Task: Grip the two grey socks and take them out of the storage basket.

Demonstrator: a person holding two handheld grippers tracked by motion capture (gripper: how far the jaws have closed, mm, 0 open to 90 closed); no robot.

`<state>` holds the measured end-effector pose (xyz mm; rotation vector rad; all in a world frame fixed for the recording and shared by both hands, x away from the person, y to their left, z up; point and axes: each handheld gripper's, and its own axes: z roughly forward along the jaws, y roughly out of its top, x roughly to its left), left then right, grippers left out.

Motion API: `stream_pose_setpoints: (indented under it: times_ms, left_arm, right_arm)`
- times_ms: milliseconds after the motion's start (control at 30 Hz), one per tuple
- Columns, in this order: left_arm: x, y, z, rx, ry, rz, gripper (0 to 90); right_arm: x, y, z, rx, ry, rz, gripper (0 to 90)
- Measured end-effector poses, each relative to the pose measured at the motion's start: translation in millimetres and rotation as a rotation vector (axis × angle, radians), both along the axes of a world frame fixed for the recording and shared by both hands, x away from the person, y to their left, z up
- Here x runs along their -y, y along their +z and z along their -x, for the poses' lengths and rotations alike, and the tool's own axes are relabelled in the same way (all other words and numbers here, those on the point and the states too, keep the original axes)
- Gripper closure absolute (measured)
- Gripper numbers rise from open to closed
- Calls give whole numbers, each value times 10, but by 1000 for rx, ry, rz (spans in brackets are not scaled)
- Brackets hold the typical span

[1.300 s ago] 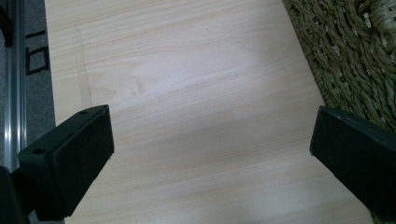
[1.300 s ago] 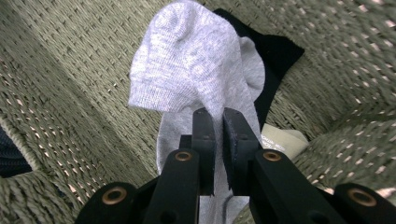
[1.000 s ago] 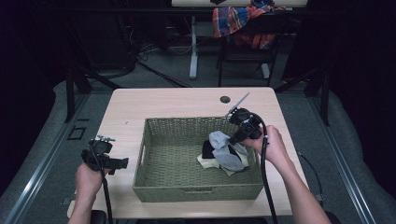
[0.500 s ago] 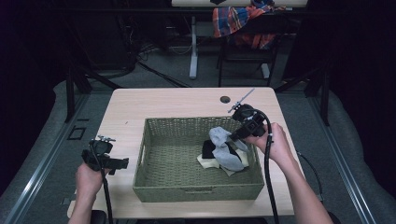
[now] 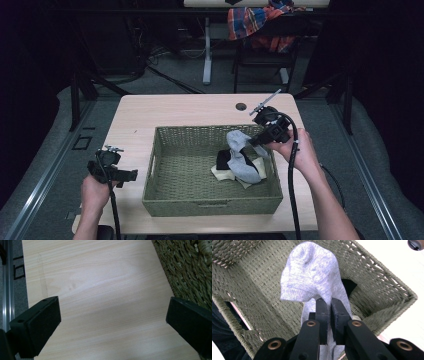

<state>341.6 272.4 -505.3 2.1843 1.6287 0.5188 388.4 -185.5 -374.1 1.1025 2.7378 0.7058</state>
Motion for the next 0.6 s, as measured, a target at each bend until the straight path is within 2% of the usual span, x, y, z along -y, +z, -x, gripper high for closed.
stream_pose_setpoints:
  times_ms: [200, 400, 433, 600]
  left_arm:
    - [6, 2, 0, -5, -3, -1, 0]
    - [1, 0, -2, -4, -1, -1, 0]
    - [1, 0, -2, -4, -1, -1, 0]
    - [3, 2, -1, -7, -3, -2, 0]
  right_arm:
    - [80, 69, 17, 17, -19, -19, 856]
    - [149, 94, 13, 21, -30, -21, 856]
    - [173, 104, 9, 14, -25, -7, 857]
    - [211, 110, 10, 19, -42, -15, 857]
